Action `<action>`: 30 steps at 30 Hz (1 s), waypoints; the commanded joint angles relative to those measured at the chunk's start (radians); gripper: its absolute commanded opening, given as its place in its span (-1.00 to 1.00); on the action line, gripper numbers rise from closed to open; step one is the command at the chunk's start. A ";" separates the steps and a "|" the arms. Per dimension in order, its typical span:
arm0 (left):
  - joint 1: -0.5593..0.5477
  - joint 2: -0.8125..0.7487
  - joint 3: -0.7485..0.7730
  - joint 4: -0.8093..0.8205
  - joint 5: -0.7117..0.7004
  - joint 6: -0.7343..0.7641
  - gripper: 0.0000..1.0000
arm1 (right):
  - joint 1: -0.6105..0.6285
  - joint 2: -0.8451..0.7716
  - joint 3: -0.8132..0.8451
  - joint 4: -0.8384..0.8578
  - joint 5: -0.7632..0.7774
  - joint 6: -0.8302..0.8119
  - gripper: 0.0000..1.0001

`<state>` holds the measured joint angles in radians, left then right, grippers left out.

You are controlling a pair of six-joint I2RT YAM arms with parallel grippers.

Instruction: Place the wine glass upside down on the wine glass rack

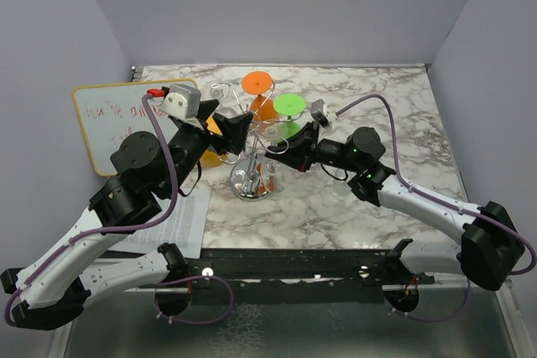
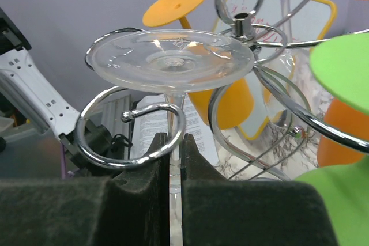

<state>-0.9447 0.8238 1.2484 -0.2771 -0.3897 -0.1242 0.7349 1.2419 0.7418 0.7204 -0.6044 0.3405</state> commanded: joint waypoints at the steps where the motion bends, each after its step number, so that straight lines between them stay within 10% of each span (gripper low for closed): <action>1: -0.001 -0.005 -0.012 -0.004 -0.024 0.012 0.64 | 0.023 0.000 0.055 -0.027 -0.115 -0.019 -0.98; 30: 0.000 -0.018 -0.020 -0.003 -0.024 0.006 0.64 | 0.034 -0.084 -0.061 0.004 0.132 0.003 -0.75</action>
<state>-0.9447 0.8219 1.2415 -0.2787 -0.3935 -0.1219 0.7670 1.1408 0.6796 0.6979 -0.5610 0.3317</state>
